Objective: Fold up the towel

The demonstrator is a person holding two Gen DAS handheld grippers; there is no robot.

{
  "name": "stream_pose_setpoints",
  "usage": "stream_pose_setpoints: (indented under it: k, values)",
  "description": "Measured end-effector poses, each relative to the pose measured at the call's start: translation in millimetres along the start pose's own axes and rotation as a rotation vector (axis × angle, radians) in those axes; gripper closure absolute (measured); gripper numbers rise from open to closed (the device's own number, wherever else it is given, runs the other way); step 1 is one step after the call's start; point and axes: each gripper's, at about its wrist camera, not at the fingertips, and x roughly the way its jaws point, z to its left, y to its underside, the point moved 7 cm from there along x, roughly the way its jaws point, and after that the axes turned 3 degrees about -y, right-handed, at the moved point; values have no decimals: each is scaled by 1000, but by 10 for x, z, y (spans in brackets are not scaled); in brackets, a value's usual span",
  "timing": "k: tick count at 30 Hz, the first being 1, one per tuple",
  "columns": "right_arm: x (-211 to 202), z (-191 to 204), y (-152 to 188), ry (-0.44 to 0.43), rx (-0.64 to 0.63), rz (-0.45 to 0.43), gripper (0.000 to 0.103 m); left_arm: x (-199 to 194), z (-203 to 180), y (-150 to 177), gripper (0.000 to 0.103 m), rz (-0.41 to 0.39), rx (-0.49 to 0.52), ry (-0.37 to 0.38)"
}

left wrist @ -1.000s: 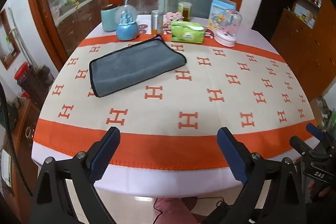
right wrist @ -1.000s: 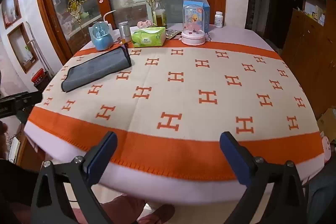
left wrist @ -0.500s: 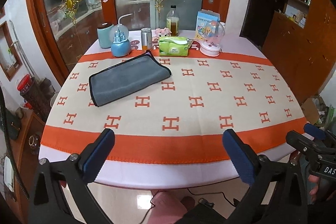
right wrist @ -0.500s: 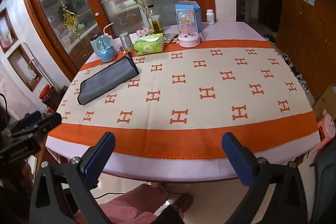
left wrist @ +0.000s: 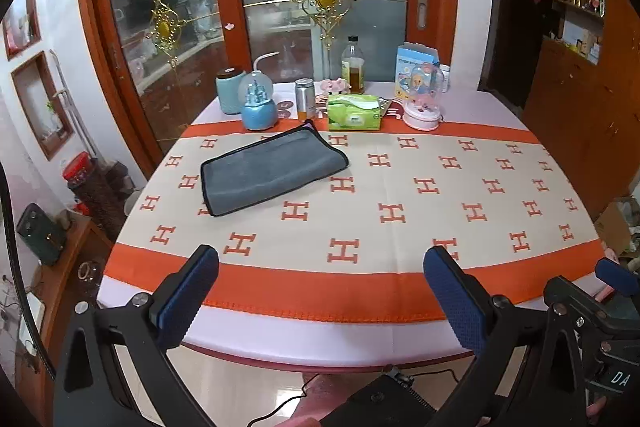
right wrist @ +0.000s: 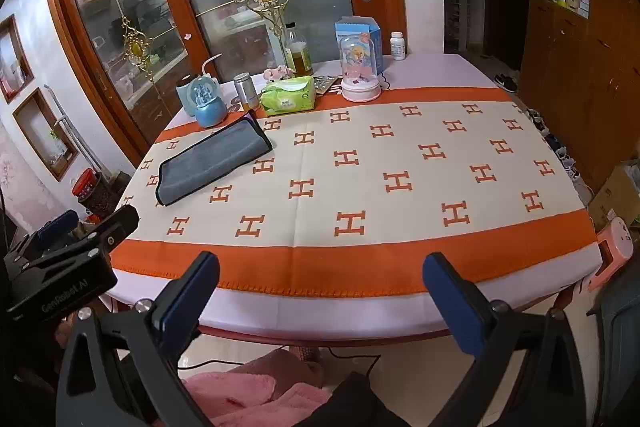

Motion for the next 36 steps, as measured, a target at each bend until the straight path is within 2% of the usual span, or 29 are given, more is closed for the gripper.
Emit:
stream_pose_setpoints:
  k: [12, 36]
  values:
    - [65, 145, -21, -36, -56, 1, 0, 28, 65, 55, 1, 14, -24, -35]
    - [143, 148, -40, -39, -59, 16, 0, 69, 116, 15, 1, 12, -30, -45]
